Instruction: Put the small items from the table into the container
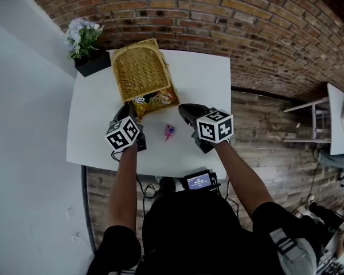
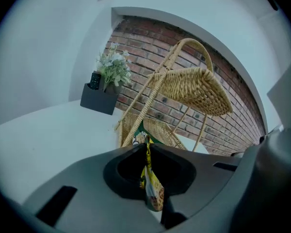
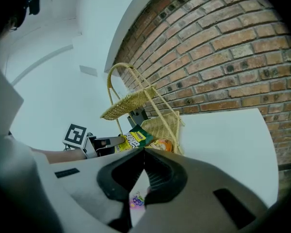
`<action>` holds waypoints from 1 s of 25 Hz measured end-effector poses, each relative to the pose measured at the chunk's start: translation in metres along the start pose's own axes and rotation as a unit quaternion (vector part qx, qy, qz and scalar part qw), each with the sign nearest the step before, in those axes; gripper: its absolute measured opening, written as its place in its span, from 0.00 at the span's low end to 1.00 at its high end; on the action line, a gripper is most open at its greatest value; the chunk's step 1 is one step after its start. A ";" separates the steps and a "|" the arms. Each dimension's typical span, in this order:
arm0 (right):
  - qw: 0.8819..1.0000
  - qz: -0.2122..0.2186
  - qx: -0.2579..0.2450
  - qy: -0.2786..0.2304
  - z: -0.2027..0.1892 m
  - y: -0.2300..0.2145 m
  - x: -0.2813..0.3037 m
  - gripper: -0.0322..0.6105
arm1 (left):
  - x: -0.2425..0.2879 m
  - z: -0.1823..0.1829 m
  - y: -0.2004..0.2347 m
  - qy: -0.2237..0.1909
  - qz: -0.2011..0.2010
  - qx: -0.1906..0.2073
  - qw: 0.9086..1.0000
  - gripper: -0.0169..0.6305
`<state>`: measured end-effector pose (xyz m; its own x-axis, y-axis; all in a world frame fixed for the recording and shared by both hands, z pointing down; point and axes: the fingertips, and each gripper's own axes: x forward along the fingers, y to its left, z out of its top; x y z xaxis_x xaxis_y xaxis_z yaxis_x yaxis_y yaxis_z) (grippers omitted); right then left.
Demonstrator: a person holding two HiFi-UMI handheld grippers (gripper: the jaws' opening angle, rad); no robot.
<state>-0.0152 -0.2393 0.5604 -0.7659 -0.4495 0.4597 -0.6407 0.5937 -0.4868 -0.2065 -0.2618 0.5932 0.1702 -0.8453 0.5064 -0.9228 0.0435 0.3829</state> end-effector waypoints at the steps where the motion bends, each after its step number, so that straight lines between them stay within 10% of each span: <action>1: 1.000 -0.001 0.000 0.001 0.000 -0.001 0.000 0.07 | 0.002 -0.001 0.001 0.004 0.004 0.006 1.000 0.07; 25: 1.000 -0.005 0.003 -0.002 0.000 -0.004 -0.007 0.07 | 0.020 -0.019 0.014 0.063 0.005 0.042 0.997 0.15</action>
<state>-0.0076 -0.2385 0.5594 -0.7597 -0.4582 0.4615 -0.6486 0.5855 -0.4863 -0.2092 -0.2677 0.6229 0.1989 -0.7709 0.6051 -0.9491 0.0024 0.3150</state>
